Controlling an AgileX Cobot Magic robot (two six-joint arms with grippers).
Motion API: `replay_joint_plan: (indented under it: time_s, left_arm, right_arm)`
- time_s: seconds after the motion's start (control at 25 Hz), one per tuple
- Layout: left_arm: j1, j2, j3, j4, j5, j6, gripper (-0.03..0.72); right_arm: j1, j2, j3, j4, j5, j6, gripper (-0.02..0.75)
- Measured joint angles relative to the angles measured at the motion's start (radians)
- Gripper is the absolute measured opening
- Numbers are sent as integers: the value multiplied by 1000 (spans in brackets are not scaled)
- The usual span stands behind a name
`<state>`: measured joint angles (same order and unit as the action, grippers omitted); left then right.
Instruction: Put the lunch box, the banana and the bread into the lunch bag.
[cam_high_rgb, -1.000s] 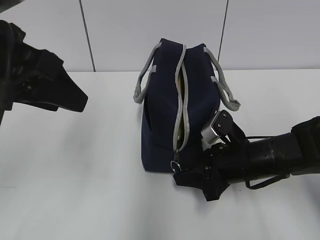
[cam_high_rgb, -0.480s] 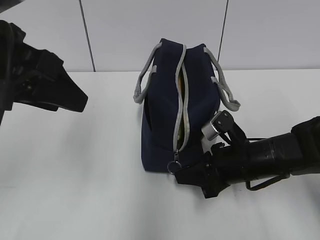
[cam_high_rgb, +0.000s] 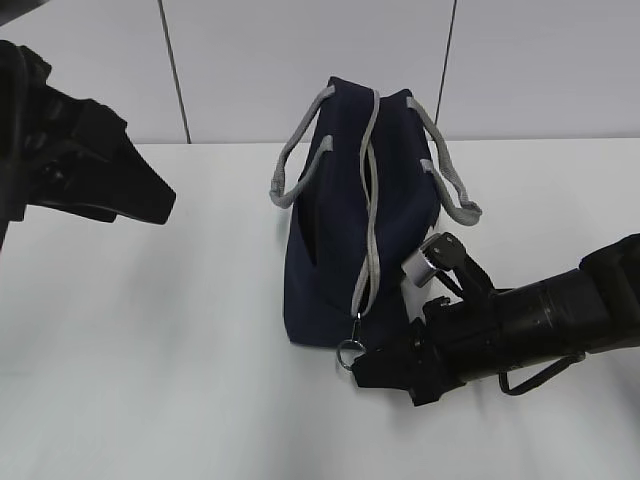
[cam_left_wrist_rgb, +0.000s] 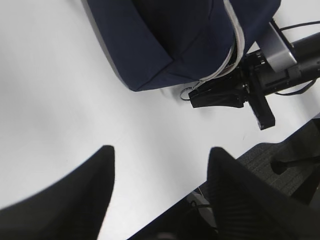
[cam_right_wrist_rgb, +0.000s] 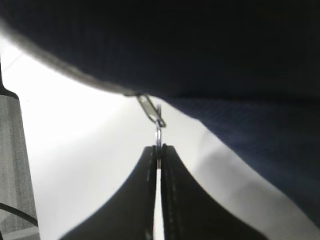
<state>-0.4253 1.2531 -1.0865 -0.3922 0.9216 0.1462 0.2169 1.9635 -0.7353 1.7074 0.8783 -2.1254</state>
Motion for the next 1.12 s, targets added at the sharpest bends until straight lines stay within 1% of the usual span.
replay_joint_plan:
  time_s: [0.32, 0.44, 0.6, 1.12]
  left_arm:
    - [0, 0, 0, 0, 0, 0, 417]
    - [0, 0, 0, 0, 0, 0, 417]
    - [0, 0, 0, 0, 0, 0, 417]
    - [0, 0, 0, 0, 0, 0, 417]
  right_arm:
    - [0, -25, 0, -62, -4, 80, 0]
    - [0, -73, 0, -86, -53, 108, 0]
    - [0, -129, 0, -154, -109, 174, 0]
    - [0, -248, 0, -250, -114, 267, 0]
